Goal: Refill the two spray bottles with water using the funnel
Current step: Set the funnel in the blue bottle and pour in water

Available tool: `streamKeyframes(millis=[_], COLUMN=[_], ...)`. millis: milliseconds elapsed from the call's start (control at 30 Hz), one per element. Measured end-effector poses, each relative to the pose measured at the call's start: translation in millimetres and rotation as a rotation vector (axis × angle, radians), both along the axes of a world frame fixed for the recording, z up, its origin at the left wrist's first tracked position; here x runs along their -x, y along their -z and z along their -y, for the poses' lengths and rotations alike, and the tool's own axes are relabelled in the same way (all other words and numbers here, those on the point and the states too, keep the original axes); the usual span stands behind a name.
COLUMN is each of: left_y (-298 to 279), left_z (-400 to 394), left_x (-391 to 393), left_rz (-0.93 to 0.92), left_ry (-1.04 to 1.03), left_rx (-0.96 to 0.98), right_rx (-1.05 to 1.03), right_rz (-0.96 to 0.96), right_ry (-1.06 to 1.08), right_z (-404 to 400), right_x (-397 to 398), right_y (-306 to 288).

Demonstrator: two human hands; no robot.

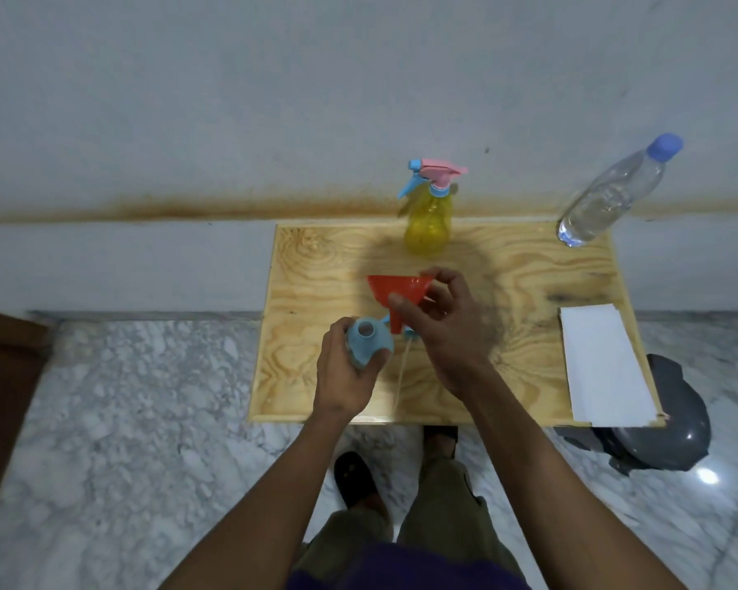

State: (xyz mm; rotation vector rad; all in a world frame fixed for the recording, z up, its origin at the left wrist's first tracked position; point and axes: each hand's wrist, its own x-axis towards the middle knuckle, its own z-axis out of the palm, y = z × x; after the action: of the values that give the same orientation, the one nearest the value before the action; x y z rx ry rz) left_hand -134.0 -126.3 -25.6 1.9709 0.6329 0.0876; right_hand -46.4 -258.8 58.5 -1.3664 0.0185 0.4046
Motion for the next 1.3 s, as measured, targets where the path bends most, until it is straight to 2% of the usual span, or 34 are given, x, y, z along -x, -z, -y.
streamKeyframes(millis=[67, 167, 433, 600, 867, 1133, 1200, 1300], left_y=[0.1, -1.9, -7.4, -8.4, 1.3, -4.6, -6.6, -14.1], left_z=[-3.7, -7.7, -5.7, -3.1, -9.6, -6.8, -3.1, 14.4], left_x=[2.1, 2.8, 1.3, -3.4, 2.8, 6.2, 11.5, 21.1], left_rz=[-0.006, -0.024, -0.032, -0.100, -0.139, -0.039, -0.095, -0.281], left_ry=[0.006, 0.012, -0.020, -0.037, -0.076, -0.038, -0.068, -0.130], left_rx=[0.014, 0.011, 0.037, 0.028, -0.012, 0.037, 0.004, -0.049], right_rx=[0.141, 0.279, 0.411, 0.452, 0.472, 0.540, 0.516, 0.483], right_rz=[0.142, 0.219, 0.363, 0.403, 0.419, 0.368, 0.318, 0.246], right_ry=[-0.035, -0.061, -0.099, -0.134, -0.178, -0.162, -0.122, 0.028], right_z=[-1.8, -6.9, -10.4, -6.4, -7.7, 8.7, 18.4, 41.6], right_x=[4.9, 12.0, 21.7, 25.6, 32.2, 36.5, 34.7, 22.6], right_y=[7.4, 17.1, 29.3, 27.9, 29.4, 14.9, 10.4, 3.4])
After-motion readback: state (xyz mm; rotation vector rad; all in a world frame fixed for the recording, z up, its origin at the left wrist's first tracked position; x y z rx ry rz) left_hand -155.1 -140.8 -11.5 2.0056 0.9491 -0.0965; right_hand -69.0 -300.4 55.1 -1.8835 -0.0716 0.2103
